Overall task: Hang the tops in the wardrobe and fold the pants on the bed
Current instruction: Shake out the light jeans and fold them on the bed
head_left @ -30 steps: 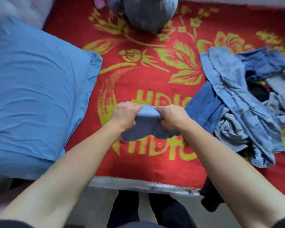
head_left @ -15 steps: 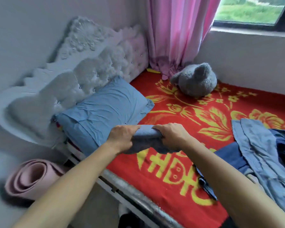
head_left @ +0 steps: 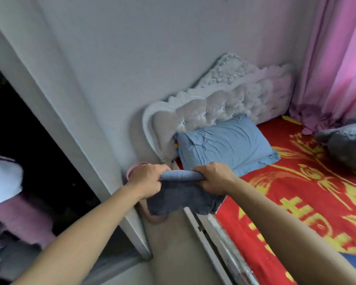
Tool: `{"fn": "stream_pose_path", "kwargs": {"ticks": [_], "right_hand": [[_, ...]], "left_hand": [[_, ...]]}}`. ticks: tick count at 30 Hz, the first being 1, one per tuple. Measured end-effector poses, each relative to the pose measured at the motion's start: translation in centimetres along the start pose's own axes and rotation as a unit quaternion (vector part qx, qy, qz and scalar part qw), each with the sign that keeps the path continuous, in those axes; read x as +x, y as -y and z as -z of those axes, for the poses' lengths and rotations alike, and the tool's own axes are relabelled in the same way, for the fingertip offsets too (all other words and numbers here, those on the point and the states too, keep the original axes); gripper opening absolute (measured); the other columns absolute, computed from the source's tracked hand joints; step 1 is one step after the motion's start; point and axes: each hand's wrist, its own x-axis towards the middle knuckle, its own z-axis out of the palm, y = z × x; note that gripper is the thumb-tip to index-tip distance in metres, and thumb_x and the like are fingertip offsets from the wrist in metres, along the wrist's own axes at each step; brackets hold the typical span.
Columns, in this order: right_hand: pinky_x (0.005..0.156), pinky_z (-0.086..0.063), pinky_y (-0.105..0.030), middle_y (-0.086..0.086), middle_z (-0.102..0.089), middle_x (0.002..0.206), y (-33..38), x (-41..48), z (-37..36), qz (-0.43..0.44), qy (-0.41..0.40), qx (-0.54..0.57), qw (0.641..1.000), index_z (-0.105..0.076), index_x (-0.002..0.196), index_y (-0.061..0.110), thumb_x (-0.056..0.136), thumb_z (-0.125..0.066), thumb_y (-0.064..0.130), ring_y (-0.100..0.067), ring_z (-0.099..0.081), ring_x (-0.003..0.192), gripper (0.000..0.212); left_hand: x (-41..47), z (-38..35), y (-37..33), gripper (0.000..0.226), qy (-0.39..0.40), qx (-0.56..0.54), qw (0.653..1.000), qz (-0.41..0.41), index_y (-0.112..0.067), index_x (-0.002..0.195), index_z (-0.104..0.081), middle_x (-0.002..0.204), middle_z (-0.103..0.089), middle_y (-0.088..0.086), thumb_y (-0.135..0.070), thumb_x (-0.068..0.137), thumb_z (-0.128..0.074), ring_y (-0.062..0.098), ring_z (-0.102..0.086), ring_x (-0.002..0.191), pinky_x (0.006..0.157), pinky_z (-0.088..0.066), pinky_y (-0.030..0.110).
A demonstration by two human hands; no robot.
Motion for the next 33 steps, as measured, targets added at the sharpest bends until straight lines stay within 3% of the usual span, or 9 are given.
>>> {"fn": "stream_pose_path", "kwargs": {"ticks": [5, 9, 12, 20, 23, 29, 33], "right_hand": [[0.063, -0.033, -0.030, -0.002, -0.073, 0.094, 12.5, 3.8, 1.3, 0.098, -0.058, -0.036, 0.993, -0.063, 0.118, 0.038, 0.080, -0.057, 0.031, -0.031, -0.066, 0.086, 0.039], [0.061, -0.040, -0.031, 0.001, -0.073, 0.090, 25.1, 6.9, 3.5, 0.161, -0.068, -0.061, 0.983, -0.061, 0.118, 0.037, 0.082, -0.053, 0.032, -0.029, -0.068, 0.083, 0.037], [0.062, -0.042, -0.032, 0.001, -0.072, 0.093, 34.9, 9.4, 5.0, 0.207, -0.083, -0.076, 0.972, -0.060, 0.118, 0.037, 0.084, -0.053, 0.033, -0.029, -0.067, 0.083, 0.035], [0.064, -0.046, -0.032, 0.007, -0.071, 0.096, 53.8, 16.7, 12.8, 0.290, -0.181, -0.115, 0.932, -0.062, 0.118, 0.038, 0.088, -0.056, 0.040, -0.024, -0.068, 0.089, 0.031], [0.063, -0.042, -0.032, 0.004, -0.072, 0.096, 57.8, 20.0, 18.2, 0.310, -0.234, -0.131, 0.912, -0.061, 0.118, 0.040, 0.088, -0.057, 0.041, -0.028, -0.068, 0.089, 0.030], [0.063, -0.040, -0.036, -0.004, -0.069, 0.091, 62.5, 28.2, 31.4, 0.312, -0.381, -0.154, 0.857, -0.063, 0.103, 0.031, 0.085, -0.061, 0.041, -0.037, -0.065, 0.088, 0.021], [0.065, -0.038, -0.039, -0.009, -0.069, 0.096, 64.7, 34.6, 39.3, 0.317, -0.483, -0.151, 0.802, -0.063, 0.114, 0.033, 0.085, -0.059, 0.036, -0.041, -0.064, 0.089, 0.029]], "left_hand": [[-9.7, 4.1, 8.8, 0.051, -0.094, 0.014, 0.995, 0.043, -0.046, 0.121, -0.055, 0.109, -0.069, -0.013, -0.017, 0.079, -0.055, 0.021, -0.065, 0.099, 0.070, -0.045, 0.030], [-19.0, 9.4, 16.9, 0.038, -0.122, 0.073, 0.987, 0.069, -0.036, 0.120, -0.056, 0.109, -0.067, -0.009, -0.023, 0.084, -0.056, 0.022, -0.064, 0.099, 0.077, -0.051, 0.037], [-25.6, 14.1, 23.3, 0.033, -0.154, 0.091, 0.979, 0.101, -0.032, 0.116, -0.055, 0.105, -0.066, -0.008, -0.022, 0.085, -0.056, 0.025, -0.063, 0.093, 0.073, -0.049, 0.039], [-35.6, 26.7, 35.7, 0.037, -0.263, 0.174, 0.938, 0.140, -0.035, 0.116, -0.056, 0.104, -0.068, -0.006, -0.023, 0.082, -0.060, 0.028, -0.065, 0.091, 0.067, -0.049, 0.037], [-35.9, 32.9, 39.1, 0.035, -0.330, 0.218, 0.908, 0.135, -0.036, 0.116, -0.058, 0.106, -0.070, -0.005, -0.024, 0.083, -0.061, 0.031, -0.066, 0.091, 0.063, -0.041, 0.034], [-32.2, 48.0, 43.4, 0.030, -0.453, 0.305, 0.830, 0.112, -0.035, 0.112, -0.057, 0.106, -0.070, 0.001, -0.028, 0.083, -0.060, 0.038, -0.064, 0.091, 0.067, -0.045, 0.040], [-28.1, 57.0, 45.9, 0.029, -0.518, 0.348, 0.772, 0.121, -0.033, 0.113, -0.056, 0.110, -0.068, 0.004, -0.027, 0.085, -0.056, 0.040, -0.062, 0.094, 0.071, -0.046, 0.045]]}}
